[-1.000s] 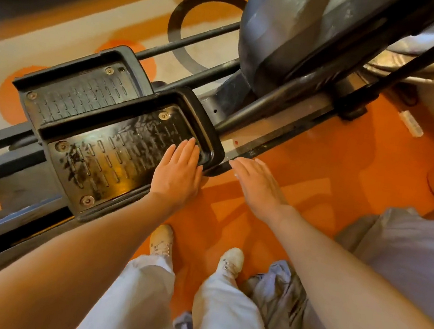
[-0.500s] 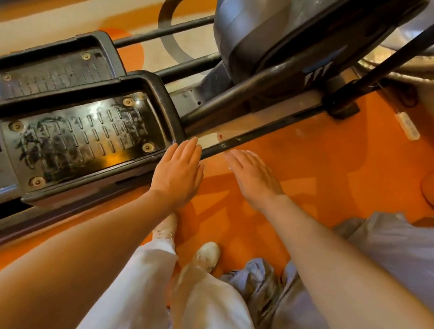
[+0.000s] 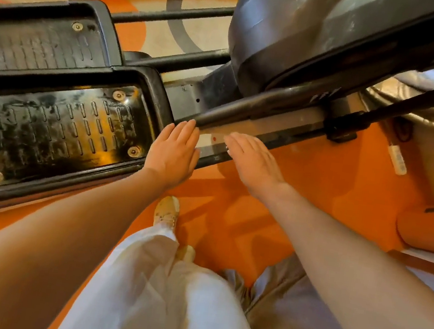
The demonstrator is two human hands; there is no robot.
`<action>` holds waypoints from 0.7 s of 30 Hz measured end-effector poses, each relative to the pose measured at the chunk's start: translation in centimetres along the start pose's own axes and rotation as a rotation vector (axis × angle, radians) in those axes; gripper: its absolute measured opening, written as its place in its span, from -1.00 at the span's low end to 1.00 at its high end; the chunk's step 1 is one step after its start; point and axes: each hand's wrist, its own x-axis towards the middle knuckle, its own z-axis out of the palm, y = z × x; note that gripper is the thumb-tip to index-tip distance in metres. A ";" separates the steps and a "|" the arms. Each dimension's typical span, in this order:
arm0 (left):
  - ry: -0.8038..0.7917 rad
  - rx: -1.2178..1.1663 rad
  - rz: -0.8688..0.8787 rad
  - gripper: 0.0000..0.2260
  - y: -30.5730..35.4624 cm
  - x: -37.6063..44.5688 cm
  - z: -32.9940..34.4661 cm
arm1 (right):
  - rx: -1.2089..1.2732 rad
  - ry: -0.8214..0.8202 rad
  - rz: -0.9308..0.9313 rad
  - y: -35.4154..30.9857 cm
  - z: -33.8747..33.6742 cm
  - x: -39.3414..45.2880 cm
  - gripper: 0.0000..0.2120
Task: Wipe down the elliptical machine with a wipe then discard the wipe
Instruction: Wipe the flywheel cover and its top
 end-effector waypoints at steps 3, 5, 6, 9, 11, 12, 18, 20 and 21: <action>0.014 0.008 -0.031 -0.54 -0.6 0.5 0.0 | -0.013 -0.004 -0.047 0.4 0.0 2.2 -0.60; 0.013 0.011 -0.058 -0.54 -1.0 0.9 0.1 | 0.030 -0.019 -0.056 0.3 0.3 3.3 -0.64; 0.009 0.013 -0.071 -0.54 -1.0 1.1 0.3 | 0.059 -0.026 -0.074 0.3 0.5 3.6 -0.66; 0.019 0.012 -0.114 -0.54 -1.0 1.3 0.8 | 0.048 -0.010 -0.162 0.8 1.2 4.5 -0.69; 0.027 -0.004 -0.152 -0.55 -0.7 1.4 1.1 | 0.072 0.008 -0.208 1.0 1.5 4.9 -0.80; 0.035 -0.012 -0.171 -0.55 -0.5 1.4 1.3 | 0.083 0.005 -0.223 1.2 1.6 5.1 -0.86; 0.066 -0.095 -0.247 -0.55 1.1 1.6 2.9 | 0.071 -0.100 -0.292 3.5 2.4 6.0 -0.70; 0.075 -0.112 -0.282 -0.55 1.5 1.9 3.4 | 0.067 -0.118 -0.305 4.0 2.4 6.6 -0.69; 0.082 -0.122 -0.298 -0.56 1.6 2.1 3.7 | 0.053 -0.137 -0.308 4.2 2.4 7.0 -0.69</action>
